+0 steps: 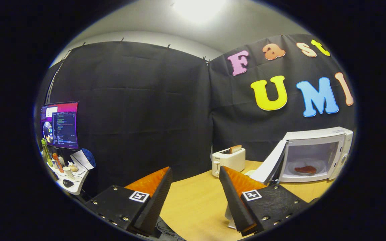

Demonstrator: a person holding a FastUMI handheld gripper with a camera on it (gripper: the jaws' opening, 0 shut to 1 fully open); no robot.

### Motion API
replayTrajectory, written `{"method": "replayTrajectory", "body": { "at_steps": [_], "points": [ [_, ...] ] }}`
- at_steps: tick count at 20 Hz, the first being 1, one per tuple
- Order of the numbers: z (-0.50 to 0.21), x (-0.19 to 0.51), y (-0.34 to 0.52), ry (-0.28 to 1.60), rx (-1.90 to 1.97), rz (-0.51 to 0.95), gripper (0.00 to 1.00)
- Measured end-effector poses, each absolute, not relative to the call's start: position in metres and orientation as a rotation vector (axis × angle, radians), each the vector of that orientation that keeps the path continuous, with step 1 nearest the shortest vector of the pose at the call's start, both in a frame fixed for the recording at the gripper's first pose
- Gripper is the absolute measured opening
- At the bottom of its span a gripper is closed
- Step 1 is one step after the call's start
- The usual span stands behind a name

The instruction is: Open the microwave, put the food inside, and close the microwave door.

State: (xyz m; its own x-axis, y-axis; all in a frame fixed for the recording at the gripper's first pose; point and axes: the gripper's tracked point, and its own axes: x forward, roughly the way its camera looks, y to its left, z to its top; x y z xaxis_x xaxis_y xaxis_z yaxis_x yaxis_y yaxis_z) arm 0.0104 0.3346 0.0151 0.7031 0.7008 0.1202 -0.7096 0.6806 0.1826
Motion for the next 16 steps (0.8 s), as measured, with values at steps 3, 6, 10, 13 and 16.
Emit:
{"method": "replayTrajectory", "body": {
  "at_steps": [3,6,10,13,16],
  "points": [
    [-0.009,0.031,0.352,0.004,0.197,0.716,0.46],
    [-0.028,0.044,0.361,-0.001,0.124,0.662,0.23],
    [-0.054,0.059,0.356,0.032,0.052,0.605,0.19],
    [-0.066,0.076,0.331,0.097,0.108,0.549,0.05],
    [-0.064,0.071,0.319,0.110,0.130,0.553,0.01]
  ]
}}
